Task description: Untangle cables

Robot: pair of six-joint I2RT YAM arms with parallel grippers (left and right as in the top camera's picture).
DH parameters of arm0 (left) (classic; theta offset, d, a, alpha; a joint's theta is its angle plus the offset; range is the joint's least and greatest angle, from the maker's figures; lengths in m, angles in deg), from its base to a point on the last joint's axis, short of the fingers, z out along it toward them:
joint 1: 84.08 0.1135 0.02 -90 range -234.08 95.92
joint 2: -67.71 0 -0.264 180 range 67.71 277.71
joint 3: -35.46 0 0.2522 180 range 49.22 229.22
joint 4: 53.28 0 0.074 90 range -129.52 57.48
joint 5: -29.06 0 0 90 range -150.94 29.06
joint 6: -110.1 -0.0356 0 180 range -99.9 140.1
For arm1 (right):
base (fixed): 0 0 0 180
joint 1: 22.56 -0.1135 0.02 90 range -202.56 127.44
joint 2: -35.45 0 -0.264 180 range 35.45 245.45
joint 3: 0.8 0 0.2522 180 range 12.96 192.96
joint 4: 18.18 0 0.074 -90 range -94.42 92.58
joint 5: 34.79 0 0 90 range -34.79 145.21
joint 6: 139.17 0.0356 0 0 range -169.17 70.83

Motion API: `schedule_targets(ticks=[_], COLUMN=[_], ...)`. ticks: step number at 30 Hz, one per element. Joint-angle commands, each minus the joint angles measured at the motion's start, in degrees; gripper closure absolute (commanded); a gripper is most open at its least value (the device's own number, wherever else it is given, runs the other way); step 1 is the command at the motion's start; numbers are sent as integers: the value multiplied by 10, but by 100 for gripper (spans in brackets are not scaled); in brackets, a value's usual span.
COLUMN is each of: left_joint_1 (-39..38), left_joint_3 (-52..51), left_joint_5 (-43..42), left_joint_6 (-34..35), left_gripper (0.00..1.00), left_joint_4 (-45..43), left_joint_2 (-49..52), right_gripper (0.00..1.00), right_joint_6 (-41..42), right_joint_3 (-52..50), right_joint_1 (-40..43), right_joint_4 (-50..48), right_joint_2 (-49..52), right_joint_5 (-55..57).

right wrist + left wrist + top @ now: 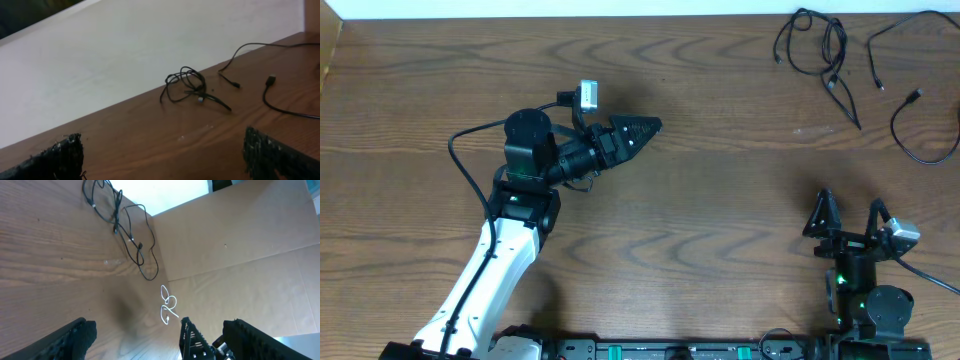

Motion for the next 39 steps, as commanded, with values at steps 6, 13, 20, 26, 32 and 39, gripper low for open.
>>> schedule_targets(ticks=[6, 13, 20, 26, 32, 39], left_joint_1=[1, 1, 1, 1, 2, 1], left_joint_3=[8, 8, 8, 8, 8, 8], left_joint_5=[-5, -5, -9, -10, -21, 12], left_joint_6=[-8, -7, -7, -7, -138, -569], left_gripper=[12, 12, 12, 12, 12, 12], left_joint_4=[-2, -2, -2, -2, 42, 241], left_joint_2=[-5, -5, -5, -5, -7, -61], right_gripper=[1, 1, 1, 1, 1, 1], right_joint_6=[-2, -2, -2, -2, -2, -2], right_joint_3=[-1, -1, -1, -1, -1, -1], right_joint_1=[-2, -2, -2, -2, -2, -2], right_joint_4=[53, 53, 53, 53, 53, 53], right_joint_2=[4, 4, 4, 4, 4, 4], right_joint_5=[38, 38, 38, 38, 38, 38])
